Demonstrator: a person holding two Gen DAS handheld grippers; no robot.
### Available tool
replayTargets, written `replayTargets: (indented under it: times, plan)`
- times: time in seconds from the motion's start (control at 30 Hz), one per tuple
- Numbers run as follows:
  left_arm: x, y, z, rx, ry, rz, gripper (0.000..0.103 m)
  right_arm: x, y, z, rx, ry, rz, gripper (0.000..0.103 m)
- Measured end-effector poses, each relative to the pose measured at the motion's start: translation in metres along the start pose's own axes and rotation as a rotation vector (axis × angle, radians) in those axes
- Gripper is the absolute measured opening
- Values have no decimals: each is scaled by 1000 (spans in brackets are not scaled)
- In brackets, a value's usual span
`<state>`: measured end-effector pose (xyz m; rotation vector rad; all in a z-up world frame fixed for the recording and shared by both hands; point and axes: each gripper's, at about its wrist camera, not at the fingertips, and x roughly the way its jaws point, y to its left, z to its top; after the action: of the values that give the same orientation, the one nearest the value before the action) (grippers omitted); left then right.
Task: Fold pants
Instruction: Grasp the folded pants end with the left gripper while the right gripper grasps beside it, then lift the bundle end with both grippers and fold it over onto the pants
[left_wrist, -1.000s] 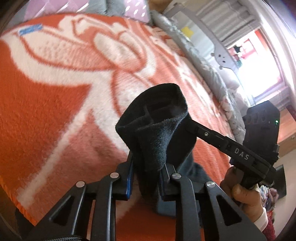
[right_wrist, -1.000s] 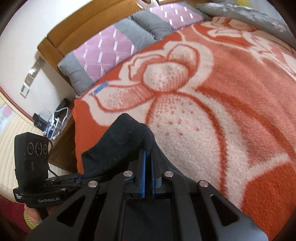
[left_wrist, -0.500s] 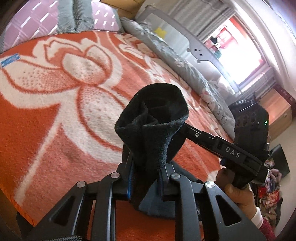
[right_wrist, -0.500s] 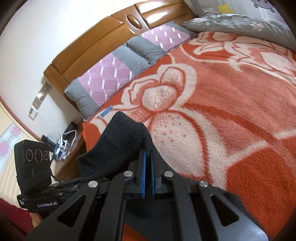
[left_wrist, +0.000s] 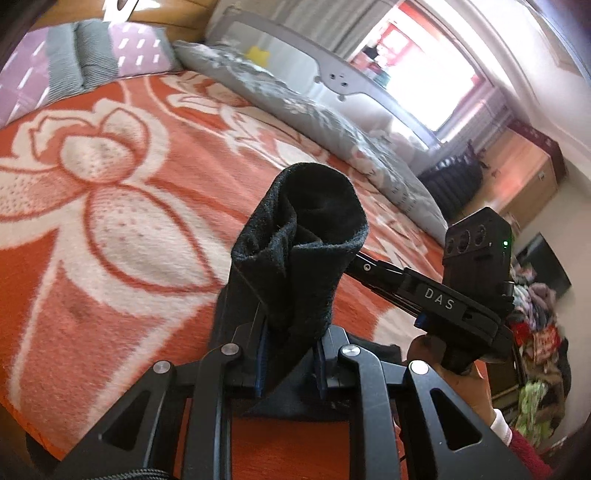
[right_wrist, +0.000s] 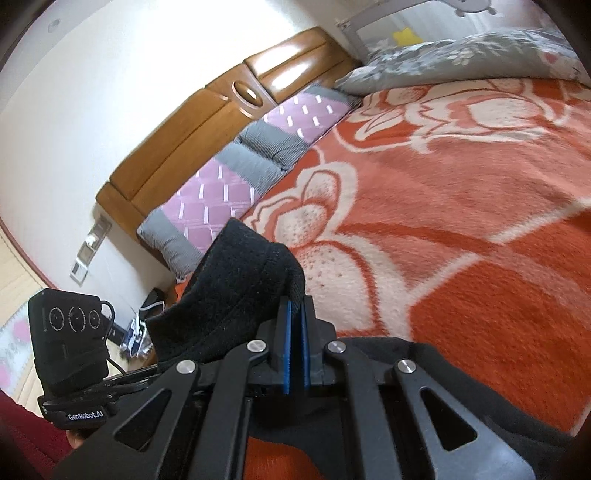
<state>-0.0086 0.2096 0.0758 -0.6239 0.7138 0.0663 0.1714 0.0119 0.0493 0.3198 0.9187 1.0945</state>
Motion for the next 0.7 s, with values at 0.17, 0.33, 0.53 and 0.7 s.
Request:
replayTargets:
  times: [0.17,0.33,0.53,0.7]
  plan:
    - [15,-37,-13,78,44,-29,20,-30,-20,-12,45,-54,-11,6]
    - [34,-67,-27,143,85,-44,20,-56,-45,-27,108,-105,-15,6]
    - [61,-97,-46,227,139,-49,20,-82,-78,-49,180,-151,-30,6]
    - [85,-121,-64,293,178,-48,20,-97,-103,-63,226,-171,-56,6]
